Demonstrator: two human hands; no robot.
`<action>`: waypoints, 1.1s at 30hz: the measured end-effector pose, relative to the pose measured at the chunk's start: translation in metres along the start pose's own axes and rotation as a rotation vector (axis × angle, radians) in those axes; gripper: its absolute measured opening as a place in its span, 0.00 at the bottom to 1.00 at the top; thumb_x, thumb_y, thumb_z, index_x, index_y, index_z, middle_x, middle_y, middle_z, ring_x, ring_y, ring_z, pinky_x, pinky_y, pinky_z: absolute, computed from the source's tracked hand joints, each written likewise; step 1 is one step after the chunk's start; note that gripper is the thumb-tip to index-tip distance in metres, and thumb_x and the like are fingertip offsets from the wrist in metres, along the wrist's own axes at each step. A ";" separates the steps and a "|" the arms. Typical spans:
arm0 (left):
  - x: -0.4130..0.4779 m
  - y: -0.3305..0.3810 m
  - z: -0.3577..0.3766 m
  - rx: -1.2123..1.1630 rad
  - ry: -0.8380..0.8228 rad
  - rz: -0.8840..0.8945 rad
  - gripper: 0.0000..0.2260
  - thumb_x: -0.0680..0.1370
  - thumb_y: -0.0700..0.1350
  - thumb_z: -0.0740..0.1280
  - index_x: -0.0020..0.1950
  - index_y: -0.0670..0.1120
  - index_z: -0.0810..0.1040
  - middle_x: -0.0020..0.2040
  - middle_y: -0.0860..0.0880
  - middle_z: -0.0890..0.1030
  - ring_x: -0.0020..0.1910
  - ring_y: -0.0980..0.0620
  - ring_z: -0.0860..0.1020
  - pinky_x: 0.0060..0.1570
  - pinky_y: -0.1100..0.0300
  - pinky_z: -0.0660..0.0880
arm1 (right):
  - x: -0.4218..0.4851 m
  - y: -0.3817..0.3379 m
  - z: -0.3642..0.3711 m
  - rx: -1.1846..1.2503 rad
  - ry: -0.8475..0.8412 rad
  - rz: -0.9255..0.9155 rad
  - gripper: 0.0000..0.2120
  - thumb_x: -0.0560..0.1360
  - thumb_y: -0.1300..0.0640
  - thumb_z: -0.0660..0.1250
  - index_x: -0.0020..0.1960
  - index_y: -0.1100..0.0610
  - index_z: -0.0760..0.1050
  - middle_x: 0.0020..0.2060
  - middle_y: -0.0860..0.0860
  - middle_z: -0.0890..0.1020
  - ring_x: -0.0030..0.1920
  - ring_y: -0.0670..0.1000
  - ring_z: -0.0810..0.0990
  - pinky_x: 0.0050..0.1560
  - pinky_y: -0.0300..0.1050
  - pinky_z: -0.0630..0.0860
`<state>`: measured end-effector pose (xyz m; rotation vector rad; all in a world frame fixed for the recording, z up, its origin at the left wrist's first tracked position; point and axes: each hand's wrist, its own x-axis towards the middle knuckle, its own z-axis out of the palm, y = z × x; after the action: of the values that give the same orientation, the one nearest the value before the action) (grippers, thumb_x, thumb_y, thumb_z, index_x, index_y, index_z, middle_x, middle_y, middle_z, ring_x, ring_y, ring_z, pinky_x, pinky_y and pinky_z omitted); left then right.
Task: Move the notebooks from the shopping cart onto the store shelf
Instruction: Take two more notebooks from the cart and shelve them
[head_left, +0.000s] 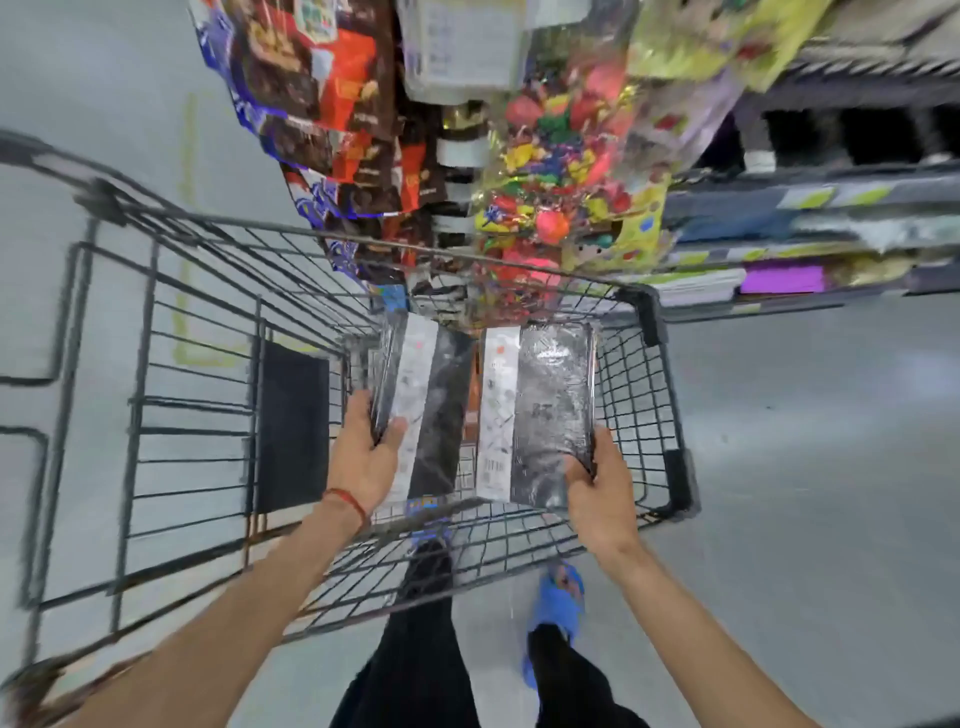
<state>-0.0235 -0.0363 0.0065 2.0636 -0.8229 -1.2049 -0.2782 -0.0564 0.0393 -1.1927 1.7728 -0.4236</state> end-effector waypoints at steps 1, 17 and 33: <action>-0.010 0.009 0.004 0.019 0.002 0.029 0.26 0.78 0.54 0.66 0.72 0.45 0.65 0.68 0.43 0.75 0.67 0.43 0.74 0.69 0.43 0.68 | -0.006 0.003 -0.012 0.019 0.009 -0.009 0.21 0.80 0.65 0.62 0.70 0.50 0.70 0.58 0.46 0.80 0.58 0.48 0.79 0.66 0.53 0.75; -0.181 0.160 0.155 0.004 0.074 0.347 0.08 0.81 0.44 0.64 0.59 0.49 0.70 0.45 0.56 0.77 0.42 0.56 0.75 0.43 0.57 0.73 | -0.050 0.090 -0.264 0.234 0.097 -0.244 0.14 0.79 0.68 0.60 0.59 0.53 0.75 0.47 0.53 0.83 0.48 0.55 0.81 0.51 0.45 0.77; -0.099 0.275 0.314 0.102 -0.012 0.275 0.10 0.81 0.44 0.65 0.62 0.47 0.72 0.54 0.49 0.81 0.55 0.45 0.79 0.59 0.50 0.75 | 0.106 0.109 -0.400 0.341 0.101 -0.141 0.12 0.82 0.63 0.60 0.59 0.50 0.76 0.54 0.51 0.83 0.57 0.53 0.80 0.64 0.54 0.75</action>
<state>-0.4008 -0.1918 0.1381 1.9454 -1.1530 -1.0430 -0.6816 -0.1762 0.1146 -1.0685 1.6237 -0.8468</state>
